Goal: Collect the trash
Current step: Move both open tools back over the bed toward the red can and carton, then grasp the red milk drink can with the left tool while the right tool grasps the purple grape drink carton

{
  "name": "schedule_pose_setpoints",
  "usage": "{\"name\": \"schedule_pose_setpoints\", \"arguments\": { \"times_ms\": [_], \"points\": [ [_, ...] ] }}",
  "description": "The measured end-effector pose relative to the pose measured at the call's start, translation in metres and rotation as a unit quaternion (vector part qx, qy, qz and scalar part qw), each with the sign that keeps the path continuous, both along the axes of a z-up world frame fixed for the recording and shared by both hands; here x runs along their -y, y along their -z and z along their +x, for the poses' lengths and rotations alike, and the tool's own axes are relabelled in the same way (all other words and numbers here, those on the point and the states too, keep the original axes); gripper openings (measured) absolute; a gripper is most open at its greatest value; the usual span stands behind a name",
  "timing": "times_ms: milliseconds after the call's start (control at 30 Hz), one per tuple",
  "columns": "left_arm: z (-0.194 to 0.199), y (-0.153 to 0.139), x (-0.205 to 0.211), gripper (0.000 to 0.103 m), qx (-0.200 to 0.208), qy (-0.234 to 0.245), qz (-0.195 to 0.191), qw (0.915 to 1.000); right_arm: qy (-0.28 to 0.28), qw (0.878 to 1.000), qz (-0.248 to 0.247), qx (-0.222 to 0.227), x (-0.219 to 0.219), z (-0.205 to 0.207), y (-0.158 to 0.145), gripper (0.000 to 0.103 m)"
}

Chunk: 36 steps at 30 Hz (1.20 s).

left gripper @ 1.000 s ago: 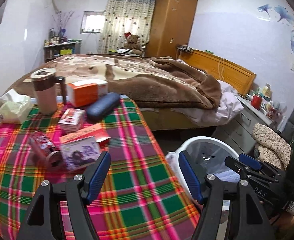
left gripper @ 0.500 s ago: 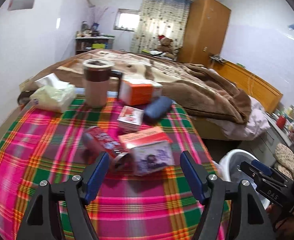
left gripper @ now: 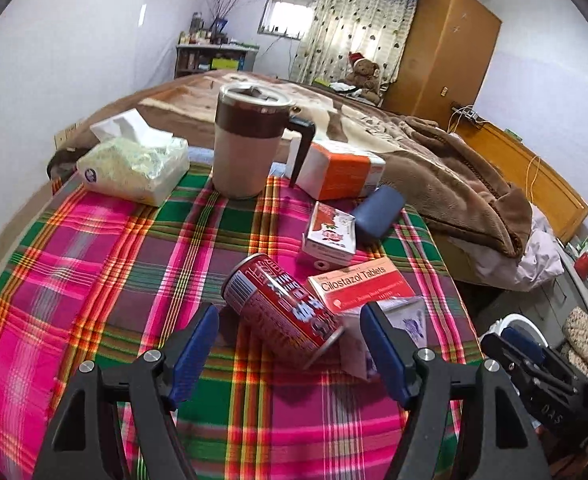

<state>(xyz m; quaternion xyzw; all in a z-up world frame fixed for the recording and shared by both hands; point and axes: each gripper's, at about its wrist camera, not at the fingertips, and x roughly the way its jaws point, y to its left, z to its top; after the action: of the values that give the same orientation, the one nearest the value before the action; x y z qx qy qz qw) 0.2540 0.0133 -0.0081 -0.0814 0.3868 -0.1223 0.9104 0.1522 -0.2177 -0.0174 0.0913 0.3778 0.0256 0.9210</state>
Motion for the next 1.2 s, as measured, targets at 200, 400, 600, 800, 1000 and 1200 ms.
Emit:
{"name": "schedule_pose_setpoints", "arguments": {
  "times_ms": [200,400,600,800,1000,1200],
  "points": [
    [0.032,0.017,-0.001,0.073,-0.033,0.004,-0.024,0.9992,-0.015,1.000,0.007,-0.011,-0.014,0.013,0.006,0.059],
    [0.053,0.036,-0.001,0.073,-0.062,0.013,-0.023,0.9977,-0.017,0.999,0.021,-0.024,-0.019,0.022,0.010,0.059],
    [0.058,0.047,-0.014,0.073,-0.071,0.012,-0.026,0.9970,-0.013,0.998,0.053,-0.033,-0.022,0.029,0.014,0.059],
    [0.059,0.064,-0.019,0.072,-0.102,0.018,-0.001,0.9946,-0.003,0.994,0.097,-0.041,-0.028,0.037,0.015,0.059],
    [0.057,0.059,-0.035,0.072,-0.084,0.009,-0.001,0.9964,0.005,0.993,0.107,-0.048,-0.043,0.048,0.018,0.076],
    [0.061,0.054,-0.046,0.072,-0.075,0.010,0.004,0.9972,0.027,0.995,0.080,-0.058,-0.059,0.061,0.021,0.076]
  ]
}}
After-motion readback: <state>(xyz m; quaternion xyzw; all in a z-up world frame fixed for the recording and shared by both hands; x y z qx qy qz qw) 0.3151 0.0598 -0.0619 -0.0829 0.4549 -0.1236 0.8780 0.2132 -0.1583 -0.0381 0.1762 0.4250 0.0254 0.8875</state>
